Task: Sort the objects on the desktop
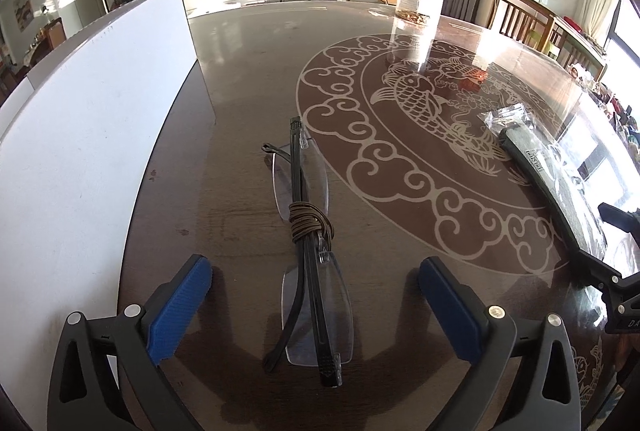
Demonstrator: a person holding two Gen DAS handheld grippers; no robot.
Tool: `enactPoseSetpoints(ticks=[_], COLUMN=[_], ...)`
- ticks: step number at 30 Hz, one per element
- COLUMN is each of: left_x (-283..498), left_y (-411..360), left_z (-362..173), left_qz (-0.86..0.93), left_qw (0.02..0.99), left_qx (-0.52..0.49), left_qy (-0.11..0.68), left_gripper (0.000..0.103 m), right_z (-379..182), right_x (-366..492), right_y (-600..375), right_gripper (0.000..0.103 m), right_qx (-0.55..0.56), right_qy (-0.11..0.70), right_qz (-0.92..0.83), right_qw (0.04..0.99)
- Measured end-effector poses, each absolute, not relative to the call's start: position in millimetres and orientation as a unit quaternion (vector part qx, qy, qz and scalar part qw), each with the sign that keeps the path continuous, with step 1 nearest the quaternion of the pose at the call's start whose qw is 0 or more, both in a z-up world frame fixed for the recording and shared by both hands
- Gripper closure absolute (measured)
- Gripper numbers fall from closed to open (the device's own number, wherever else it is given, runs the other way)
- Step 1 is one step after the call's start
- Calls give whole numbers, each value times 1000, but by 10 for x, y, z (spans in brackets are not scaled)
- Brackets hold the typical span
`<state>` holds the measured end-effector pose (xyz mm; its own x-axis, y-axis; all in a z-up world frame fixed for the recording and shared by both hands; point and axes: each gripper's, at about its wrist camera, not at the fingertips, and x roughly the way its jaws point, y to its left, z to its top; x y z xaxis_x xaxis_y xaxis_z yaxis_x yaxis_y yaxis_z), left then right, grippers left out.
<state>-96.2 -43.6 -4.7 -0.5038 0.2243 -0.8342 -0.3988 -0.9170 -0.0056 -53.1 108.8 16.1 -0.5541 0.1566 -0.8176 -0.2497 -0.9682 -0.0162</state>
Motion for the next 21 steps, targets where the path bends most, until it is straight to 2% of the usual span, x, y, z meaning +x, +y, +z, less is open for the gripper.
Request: enactPoseSetpoints(ticks=[3, 5, 6, 8, 9, 11, 13, 21], left_x=[-971, -985, -991, -997, -989, -944, -855, -412], left_y=[-422, -428, -431, -441, -445, -448, -448, -492], left_z=[-36, -5, 7, 22, 30, 37, 34, 24], left_qz=[864, 871, 874, 878, 879, 880, 881, 876], left_qw=[181, 175, 173, 173, 175, 181, 183, 205], left_qx=[-461, -450, -446, -438, -435, -430, -427, -428], left_qy=[95, 89, 86, 83, 82, 84, 88, 84], left_gripper=[0, 19, 24, 45, 51, 73, 78, 78], right_z=[165, 168, 172, 184, 193, 219, 234, 148], right_x=[-529, -531, -530, -518, -510, -489, -479, -533], right_y=[1076, 1059, 1046, 1025, 1014, 987, 975, 1122], right_gripper=[0, 0, 0, 0, 0, 0, 0, 0], right_qx=[-457, -456, -455, -450, -446, -438, -433, -454], right_qy=[49, 42, 38, 31, 27, 20, 17, 63], right_qz=[880, 881, 882, 884, 886, 889, 891, 882], right_qw=[117, 118, 119, 123, 126, 131, 134, 107])
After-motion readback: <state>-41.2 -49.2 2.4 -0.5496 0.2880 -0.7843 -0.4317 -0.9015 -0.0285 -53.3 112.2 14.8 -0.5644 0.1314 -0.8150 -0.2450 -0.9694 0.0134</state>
